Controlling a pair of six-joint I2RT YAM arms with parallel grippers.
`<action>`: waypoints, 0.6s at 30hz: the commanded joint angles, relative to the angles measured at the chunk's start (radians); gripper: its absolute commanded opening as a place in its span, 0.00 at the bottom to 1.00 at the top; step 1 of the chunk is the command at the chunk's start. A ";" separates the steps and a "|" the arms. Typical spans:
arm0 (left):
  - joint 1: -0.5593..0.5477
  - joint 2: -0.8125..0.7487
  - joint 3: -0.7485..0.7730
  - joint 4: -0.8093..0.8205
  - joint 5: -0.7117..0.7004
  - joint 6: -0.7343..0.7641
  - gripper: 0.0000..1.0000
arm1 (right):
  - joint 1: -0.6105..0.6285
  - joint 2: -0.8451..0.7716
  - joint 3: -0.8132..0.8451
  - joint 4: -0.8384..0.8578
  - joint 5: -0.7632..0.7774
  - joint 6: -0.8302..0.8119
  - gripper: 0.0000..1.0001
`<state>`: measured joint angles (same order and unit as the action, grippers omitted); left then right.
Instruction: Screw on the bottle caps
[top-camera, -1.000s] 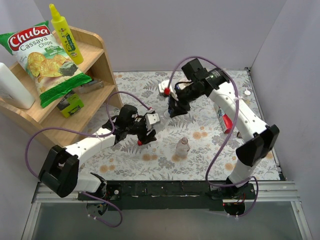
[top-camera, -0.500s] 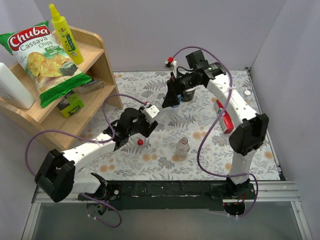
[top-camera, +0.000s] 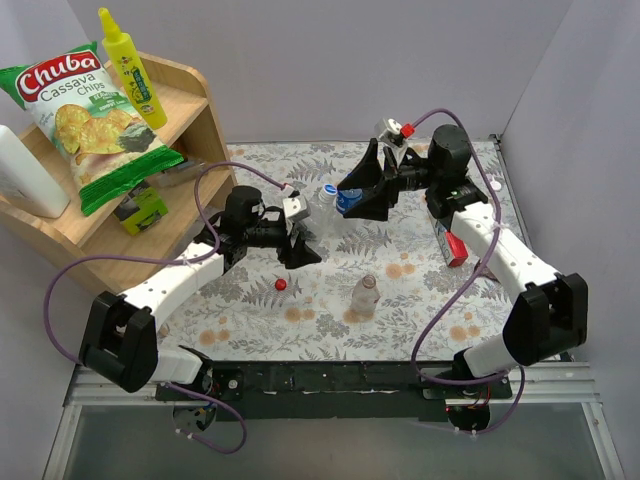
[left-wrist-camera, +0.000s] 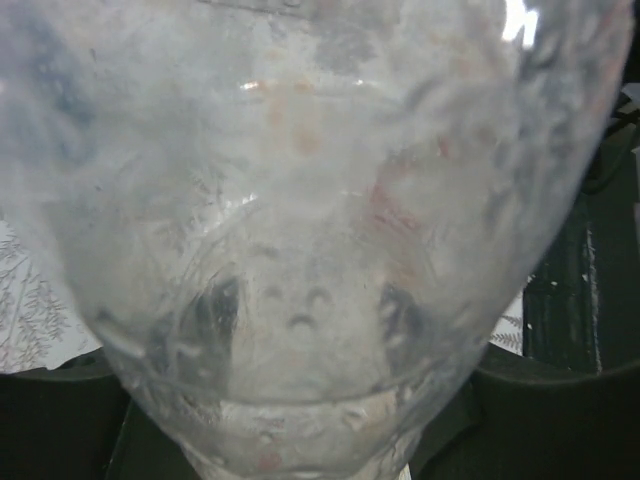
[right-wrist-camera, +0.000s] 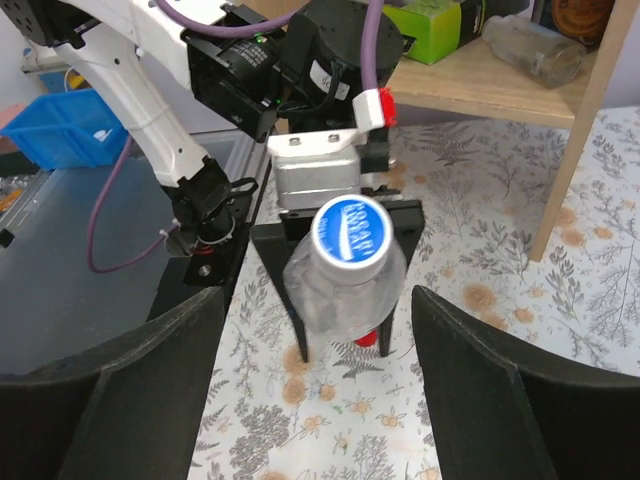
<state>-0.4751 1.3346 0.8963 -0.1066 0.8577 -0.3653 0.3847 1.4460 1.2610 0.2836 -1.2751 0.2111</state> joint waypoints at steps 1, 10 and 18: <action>0.003 0.012 0.044 -0.048 0.144 0.026 0.00 | 0.003 0.043 -0.006 0.397 -0.046 0.224 0.80; 0.003 0.026 0.064 -0.064 0.142 0.032 0.00 | 0.031 0.108 0.028 0.516 -0.053 0.318 0.71; 0.001 0.041 0.075 -0.071 0.141 0.052 0.00 | 0.054 0.131 0.026 0.525 -0.021 0.353 0.57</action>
<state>-0.4751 1.3701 0.9306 -0.1673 0.9733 -0.3359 0.4301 1.5642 1.2491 0.7395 -1.3121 0.5251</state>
